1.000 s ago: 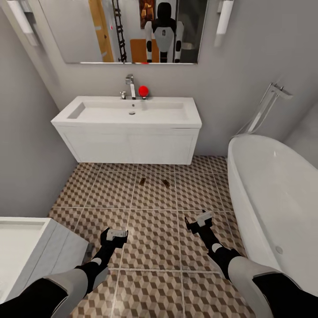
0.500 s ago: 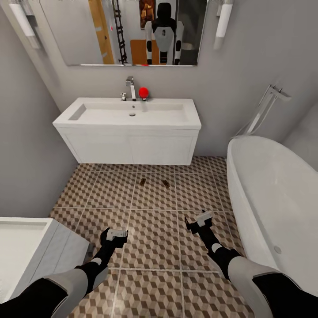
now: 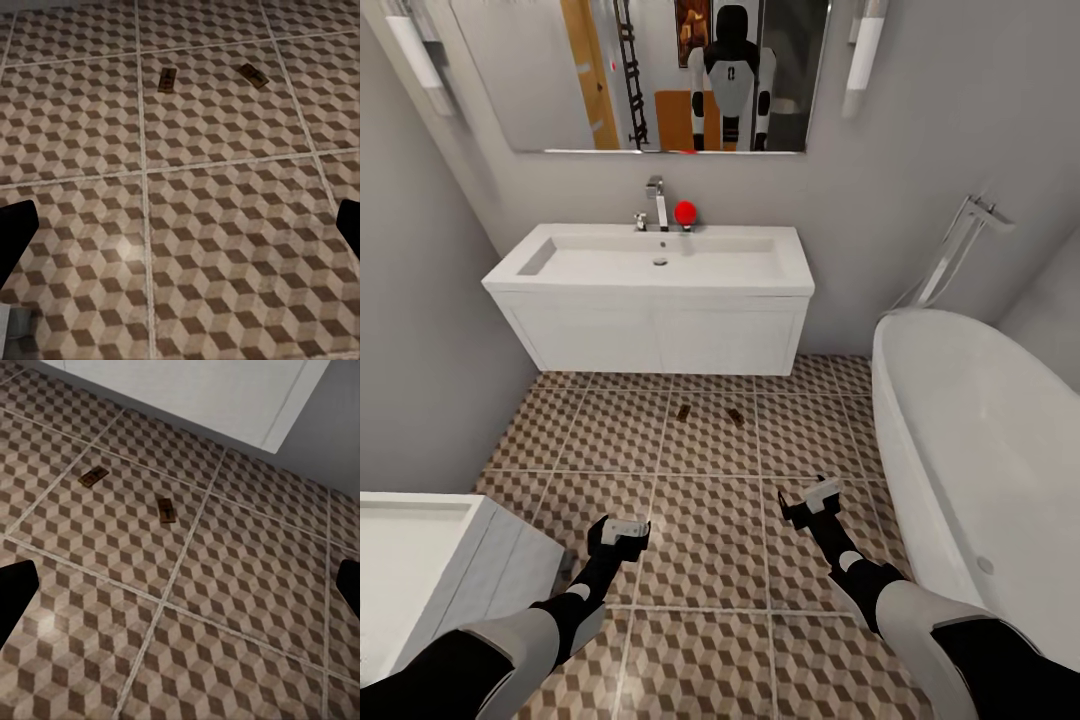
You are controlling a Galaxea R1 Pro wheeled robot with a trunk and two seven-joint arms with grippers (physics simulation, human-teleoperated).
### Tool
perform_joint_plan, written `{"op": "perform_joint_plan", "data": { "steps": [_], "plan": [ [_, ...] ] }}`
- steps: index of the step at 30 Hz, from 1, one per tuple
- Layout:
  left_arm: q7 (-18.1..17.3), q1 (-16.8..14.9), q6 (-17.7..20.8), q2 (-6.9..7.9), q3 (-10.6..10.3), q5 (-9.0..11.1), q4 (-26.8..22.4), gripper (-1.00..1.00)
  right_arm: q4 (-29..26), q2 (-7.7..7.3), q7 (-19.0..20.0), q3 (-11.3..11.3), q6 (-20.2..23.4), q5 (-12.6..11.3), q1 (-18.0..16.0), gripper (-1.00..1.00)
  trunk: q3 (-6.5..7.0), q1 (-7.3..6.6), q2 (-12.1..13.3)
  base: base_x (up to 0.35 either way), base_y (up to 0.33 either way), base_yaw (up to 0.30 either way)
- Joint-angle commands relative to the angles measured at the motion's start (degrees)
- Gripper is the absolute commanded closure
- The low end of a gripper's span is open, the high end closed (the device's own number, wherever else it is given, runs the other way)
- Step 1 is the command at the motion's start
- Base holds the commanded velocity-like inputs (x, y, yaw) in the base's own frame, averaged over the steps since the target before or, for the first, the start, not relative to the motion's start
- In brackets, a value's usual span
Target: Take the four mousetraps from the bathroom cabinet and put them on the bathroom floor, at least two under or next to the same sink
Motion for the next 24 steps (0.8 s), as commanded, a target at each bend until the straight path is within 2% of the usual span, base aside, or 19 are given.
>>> {"op": "perform_joint_plan", "data": {
  "steps": [1,12,24],
  "plan": [
    [0.1,-0.1,-0.4,-0.06,-0.5,0.3,0.3,-1.00,0.1,0.01,-0.6,0.4,-0.1,0.3,0.0,-1.00,0.13,-0.21,0.4,0.000,0.000,0.000],
    [0.1,-0.1,-0.3,-0.07,-0.5,0.3,0.3,-1.00,0.1,-0.03,-0.5,0.4,0.2,0.3,-0.1,-1.00,2.15,-2.63,4.8,0.000,0.000,0.000],
    [0.1,-0.1,-0.3,-0.07,-0.5,0.3,0.3,-1.00,0.1,0.01,-0.5,0.4,0.2,0.3,0.0,-1.00,5.25,-5.26,9.6,0.000,0.000,0.000]
  ]
}}
